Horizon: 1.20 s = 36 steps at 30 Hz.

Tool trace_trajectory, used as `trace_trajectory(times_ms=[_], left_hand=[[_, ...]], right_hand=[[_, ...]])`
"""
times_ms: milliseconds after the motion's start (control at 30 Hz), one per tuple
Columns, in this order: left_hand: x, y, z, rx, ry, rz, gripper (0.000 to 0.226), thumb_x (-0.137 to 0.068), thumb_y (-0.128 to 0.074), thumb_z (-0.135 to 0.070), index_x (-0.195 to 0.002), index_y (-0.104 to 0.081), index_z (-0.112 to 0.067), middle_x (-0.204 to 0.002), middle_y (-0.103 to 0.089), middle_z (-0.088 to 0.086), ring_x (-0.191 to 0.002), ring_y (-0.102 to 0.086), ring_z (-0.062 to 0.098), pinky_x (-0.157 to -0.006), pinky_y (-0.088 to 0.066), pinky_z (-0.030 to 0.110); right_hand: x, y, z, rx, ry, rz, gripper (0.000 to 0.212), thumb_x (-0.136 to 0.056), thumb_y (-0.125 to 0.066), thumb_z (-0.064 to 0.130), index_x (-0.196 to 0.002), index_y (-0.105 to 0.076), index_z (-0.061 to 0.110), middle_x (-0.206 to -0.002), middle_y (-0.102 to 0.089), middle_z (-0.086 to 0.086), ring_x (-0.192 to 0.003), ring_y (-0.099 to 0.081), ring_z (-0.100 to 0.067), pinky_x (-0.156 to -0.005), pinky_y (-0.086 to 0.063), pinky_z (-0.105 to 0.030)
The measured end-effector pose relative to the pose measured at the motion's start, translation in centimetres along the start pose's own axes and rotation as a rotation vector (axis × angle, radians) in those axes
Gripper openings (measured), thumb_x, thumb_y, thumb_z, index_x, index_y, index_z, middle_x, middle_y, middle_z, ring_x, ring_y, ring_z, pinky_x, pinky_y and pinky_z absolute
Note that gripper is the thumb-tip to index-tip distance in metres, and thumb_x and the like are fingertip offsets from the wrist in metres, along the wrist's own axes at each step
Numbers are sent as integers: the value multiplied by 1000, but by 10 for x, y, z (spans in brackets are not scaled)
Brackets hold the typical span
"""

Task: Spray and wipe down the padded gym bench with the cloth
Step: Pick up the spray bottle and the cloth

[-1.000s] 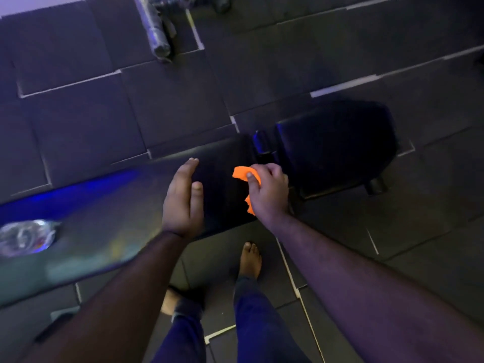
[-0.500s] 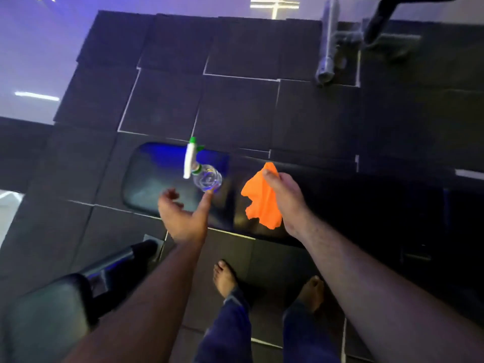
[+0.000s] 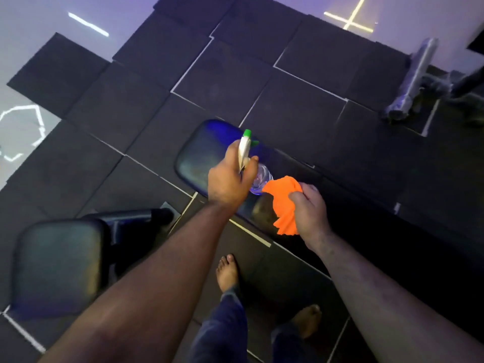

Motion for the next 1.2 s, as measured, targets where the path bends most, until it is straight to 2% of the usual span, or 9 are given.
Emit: trace_trajectory(times_ms=[100, 333, 467, 600, 667, 733, 867, 1000, 1200], left_hand=[[11, 62, 40, 6, 70, -132, 47, -99, -63, -52, -143, -54, -37, -96, -78, -3, -81, -72, 27, -76, -54, 34], [79, 206, 175, -58, 376, -415, 46, -99, -62, -53, -140, -44, -45, -85, -66, -16, -74, -60, 15, -71, -38, 25], [144, 279, 247, -155, 538, -602, 52, -100, -65, -49, -146, -57, -28, -102, -77, 0, -89, -73, 38, -75, -46, 33], [213, 341, 303, -196, 663, -760, 51, -99, -64, -50, -145, -58, -28, -107, -77, -2, -95, -73, 40, -77, -46, 37], [241, 368, 331, -220, 723, -826, 47, -99, -63, -52, -140, -58, -30, -102, -75, -1, -93, -72, 42, -75, -43, 36], [260, 388, 357, -234, 757, -859, 46, -100, -61, -53, -139, -58, -30, -106, -77, 2, -94, -72, 43, -81, -51, 42], [282, 420, 396, -238, 765, -940, 42, -104, -66, -46, -139, -60, -25, -102, -76, -1, -92, -72, 39, -81, -51, 39], [290, 436, 425, -247, 779, -978, 43, -105, -68, -42, -141, -61, -20, -93, -67, -12, -88, -68, 28, -75, -39, 28], [275, 441, 462, -270, 825, -920, 52, -106, -63, -47, -149, -54, -17, -99, -74, -6, -95, -71, 37, -80, -44, 35]], right_hand=[[-2, -51, 7, 34, 23, 100, 31, -79, -51, 24, -98, -74, 30, -94, -74, -7, -63, -68, -19, -46, -54, -36], [11, -241, 11, 225, 120, 375, 38, -72, -46, 20, -91, -75, 34, -76, -76, 7, -70, -69, -16, -62, -50, -27], [42, -369, -7, 370, 188, 598, 49, -75, -45, 22, -111, -77, 28, -97, -80, -9, -86, -73, -30, -71, -49, -34], [71, -489, -17, 428, 277, 750, 42, -83, -48, 21, -110, -75, 37, -104, -79, -7, -86, -69, -25, -67, -53, -33], [85, -546, -22, 536, 383, 824, 48, -92, -49, 15, -131, -74, 30, -119, -79, -6, -103, -71, -23, -87, -59, -45], [107, -599, -32, 666, 576, 927, 52, -98, -48, 5, -143, -67, 23, -139, -71, -7, -128, -66, -25, -112, -50, -43], [166, -671, -98, 1169, 1127, 1204, 54, -105, -44, 9, -157, -51, 24, -172, -37, -7, -161, -28, -29, -131, -19, -50], [163, -668, -195, 1755, 1254, 1399, 61, -112, -34, 34, -170, -14, 32, -180, 6, -2, -166, 7, -26, -132, 3, -58], [155, -659, -216, 1814, 1445, 1296, 78, -108, -35, 52, -170, 5, 29, -178, 20, -6, -164, 19, -30, -129, 11, -60]])
Point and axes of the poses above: each hand's wrist, its own x-axis away from the middle knuckle, its own y-axis out of the back of the hand, z = x × y, the point moved 9 cm from there along -x, towards the middle knuckle
